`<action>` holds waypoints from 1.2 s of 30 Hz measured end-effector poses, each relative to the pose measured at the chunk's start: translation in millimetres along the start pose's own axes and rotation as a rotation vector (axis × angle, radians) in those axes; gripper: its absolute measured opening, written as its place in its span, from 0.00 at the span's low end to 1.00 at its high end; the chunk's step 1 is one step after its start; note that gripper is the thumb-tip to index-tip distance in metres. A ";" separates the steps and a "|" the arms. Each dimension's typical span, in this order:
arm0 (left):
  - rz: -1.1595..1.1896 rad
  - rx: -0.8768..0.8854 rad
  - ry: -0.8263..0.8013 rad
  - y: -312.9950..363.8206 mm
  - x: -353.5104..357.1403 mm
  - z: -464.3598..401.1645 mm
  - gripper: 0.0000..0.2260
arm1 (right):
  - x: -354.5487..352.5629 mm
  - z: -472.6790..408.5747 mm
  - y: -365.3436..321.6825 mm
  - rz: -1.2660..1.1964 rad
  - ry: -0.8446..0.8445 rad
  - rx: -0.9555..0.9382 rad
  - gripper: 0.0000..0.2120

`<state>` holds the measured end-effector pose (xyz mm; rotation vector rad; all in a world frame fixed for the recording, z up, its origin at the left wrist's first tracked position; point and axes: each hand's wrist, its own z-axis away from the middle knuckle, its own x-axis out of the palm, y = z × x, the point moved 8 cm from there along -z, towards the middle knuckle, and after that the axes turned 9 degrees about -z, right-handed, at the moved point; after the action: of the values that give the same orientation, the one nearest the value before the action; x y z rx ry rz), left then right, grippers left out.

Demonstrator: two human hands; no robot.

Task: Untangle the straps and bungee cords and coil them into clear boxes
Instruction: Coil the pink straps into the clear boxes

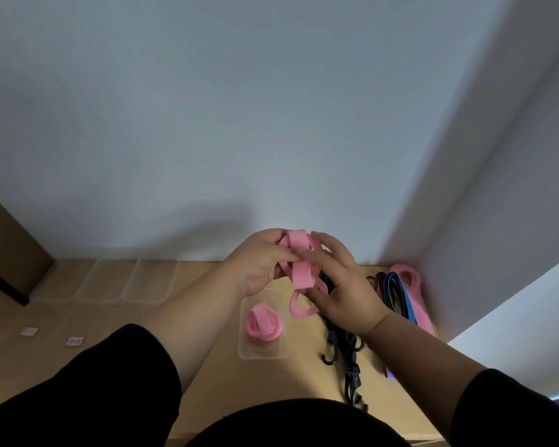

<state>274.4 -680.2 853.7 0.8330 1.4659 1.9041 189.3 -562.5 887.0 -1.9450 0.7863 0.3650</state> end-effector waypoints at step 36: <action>-0.460 0.166 0.065 -20.7 4.4 50.9 0.10 | 21.6 33.4 29.3 -0.500 0.213 0.747 0.12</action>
<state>312.5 -641.6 844.1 0.4526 1.7000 1.4934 188.5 -550.7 839.0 -1.3988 0.4425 -0.3999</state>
